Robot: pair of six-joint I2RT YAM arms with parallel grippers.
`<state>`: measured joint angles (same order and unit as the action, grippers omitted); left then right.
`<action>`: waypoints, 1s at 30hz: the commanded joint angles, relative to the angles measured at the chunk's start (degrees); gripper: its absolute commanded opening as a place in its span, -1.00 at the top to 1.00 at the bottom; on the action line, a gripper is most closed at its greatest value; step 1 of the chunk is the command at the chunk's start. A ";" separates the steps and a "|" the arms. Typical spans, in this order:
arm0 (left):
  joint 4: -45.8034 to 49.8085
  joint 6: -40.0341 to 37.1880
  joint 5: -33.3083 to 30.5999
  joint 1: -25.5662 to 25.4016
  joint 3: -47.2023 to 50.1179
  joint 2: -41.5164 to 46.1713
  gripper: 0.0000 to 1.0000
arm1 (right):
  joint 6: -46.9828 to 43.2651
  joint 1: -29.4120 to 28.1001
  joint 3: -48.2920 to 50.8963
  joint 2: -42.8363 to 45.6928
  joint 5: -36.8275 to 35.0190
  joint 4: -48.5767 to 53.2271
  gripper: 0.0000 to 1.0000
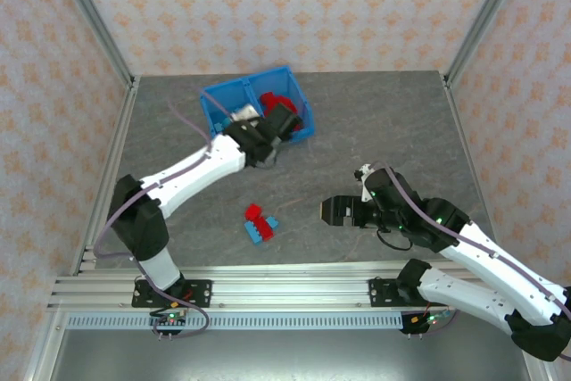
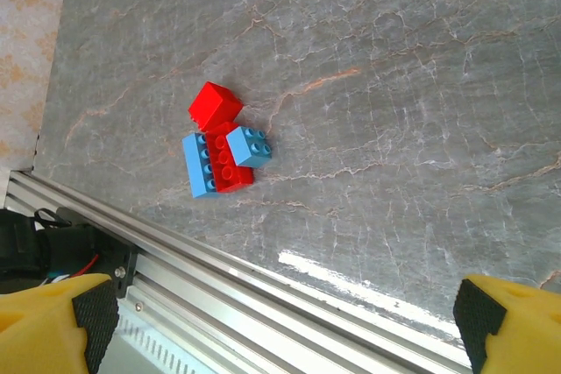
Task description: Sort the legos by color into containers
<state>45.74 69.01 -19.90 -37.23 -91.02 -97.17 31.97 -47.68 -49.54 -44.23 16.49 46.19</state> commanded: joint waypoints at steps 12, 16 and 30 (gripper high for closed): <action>2.26 -23.58 -3.68 19.48 -28.91 -27.48 0.53 | 2.34 0.04 1.43 0.72 -2.22 -0.59 -0.99; 2.44 -24.01 -5.08 20.26 -33.13 -32.67 0.51 | 2.40 0.05 1.55 0.74 -2.69 -0.03 -0.99; 1.81 -23.05 -0.40 21.24 -29.30 -26.54 -0.13 | 2.85 0.04 2.03 0.64 -3.92 -1.18 -0.99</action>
<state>47.57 46.15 -21.82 -16.45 -122.04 -131.94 34.09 -47.68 -48.27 -44.07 14.41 45.41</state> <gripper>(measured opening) 0.564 0.997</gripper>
